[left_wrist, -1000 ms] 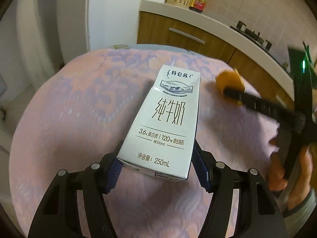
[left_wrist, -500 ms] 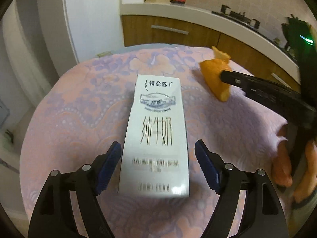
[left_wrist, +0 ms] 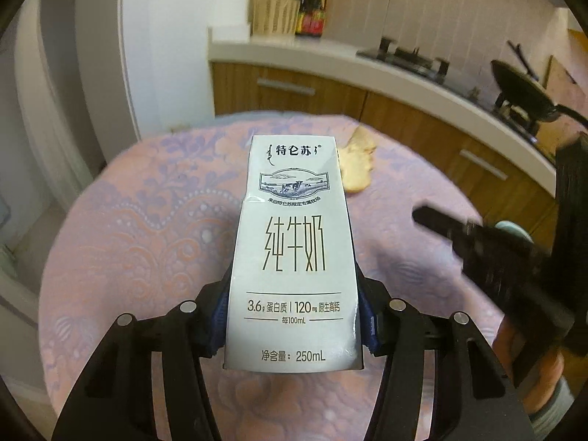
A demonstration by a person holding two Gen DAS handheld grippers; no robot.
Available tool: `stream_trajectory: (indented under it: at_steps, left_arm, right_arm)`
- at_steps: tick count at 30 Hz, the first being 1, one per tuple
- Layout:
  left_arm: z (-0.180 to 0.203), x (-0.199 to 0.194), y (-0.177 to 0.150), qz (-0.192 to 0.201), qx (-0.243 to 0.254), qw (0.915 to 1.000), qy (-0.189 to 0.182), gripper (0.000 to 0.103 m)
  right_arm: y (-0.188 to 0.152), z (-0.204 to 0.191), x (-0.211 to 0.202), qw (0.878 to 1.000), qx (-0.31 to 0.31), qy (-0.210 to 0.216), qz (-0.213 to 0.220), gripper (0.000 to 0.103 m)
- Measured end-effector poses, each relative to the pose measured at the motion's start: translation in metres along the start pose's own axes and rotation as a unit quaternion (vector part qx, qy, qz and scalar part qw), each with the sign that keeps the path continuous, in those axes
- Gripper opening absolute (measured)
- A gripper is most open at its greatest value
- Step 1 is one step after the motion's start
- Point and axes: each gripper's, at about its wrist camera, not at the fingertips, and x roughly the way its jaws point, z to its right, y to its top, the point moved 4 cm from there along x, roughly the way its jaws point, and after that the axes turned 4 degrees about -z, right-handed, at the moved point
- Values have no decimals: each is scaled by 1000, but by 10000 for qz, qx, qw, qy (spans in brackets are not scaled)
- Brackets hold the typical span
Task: Collect trash
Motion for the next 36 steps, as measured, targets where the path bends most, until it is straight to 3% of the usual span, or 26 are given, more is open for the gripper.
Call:
stream_trajectory:
  at_steps: [5, 8, 12, 19, 21, 22, 23, 25, 29, 30, 31, 32, 36]
  left_arm:
    - [8, -35, -10, 282, -171, 9992, -213, 53]
    - [12, -45, -19, 345, -258, 9985, -343, 53]
    - [17, -47, -32, 335, -284, 9980, -450, 53]
    - [23, -41, -39, 294, -256, 9980, -504, 53]
    - [21, -44, -40, 326, -276, 9979, -486, 53]
    - [20, -45, -40, 343, -302, 9977, -495, 53]
    - [18, -47, -39, 362, -324, 9976, -503, 53]
    - [10, -51, -37, 439, -390, 9972, -457, 53]
    - [-4, -57, -35, 500, -499, 9967, -401, 53]
    - [-8, -58, -35, 517, -529, 9964, -403, 53]
    - [-11, -58, -36, 533, -559, 9961, -420, 53]
    - [-12, -58, -37, 539, -574, 9960, -430, 53]
    - [-20, -45, -42, 559, -594, 9956, -465, 53]
  right_arm:
    - [-33, -8, -38, 9996, -24, 263, 34, 0]
    - [-60, -13, -43, 9980, -227, 447, -378, 0]
    - [-92, -11, -43, 9958, -432, 206, -786, 0]
    - [-111, 2, -53, 9961, -179, 151, -853, 2]
    - [-110, 4, -53, 9959, -60, 268, -860, 9]
    - [-109, 4, -54, 9960, -34, 280, -844, 19]
    - [-109, 3, -54, 9962, -23, 259, -826, 40]
    - [-97, 2, -52, 9973, -18, 53, -736, 73]
    - [-54, 4, -44, 9987, 74, -95, -497, 74]
    - [-38, 6, -38, 9990, 173, -136, -392, 77]
    - [-25, 8, -30, 9989, 273, -171, -343, 91]
    - [-12, 10, -19, 9986, 342, -218, -339, 96]
    - [28, 12, 42, 9980, 394, -243, -432, 96]
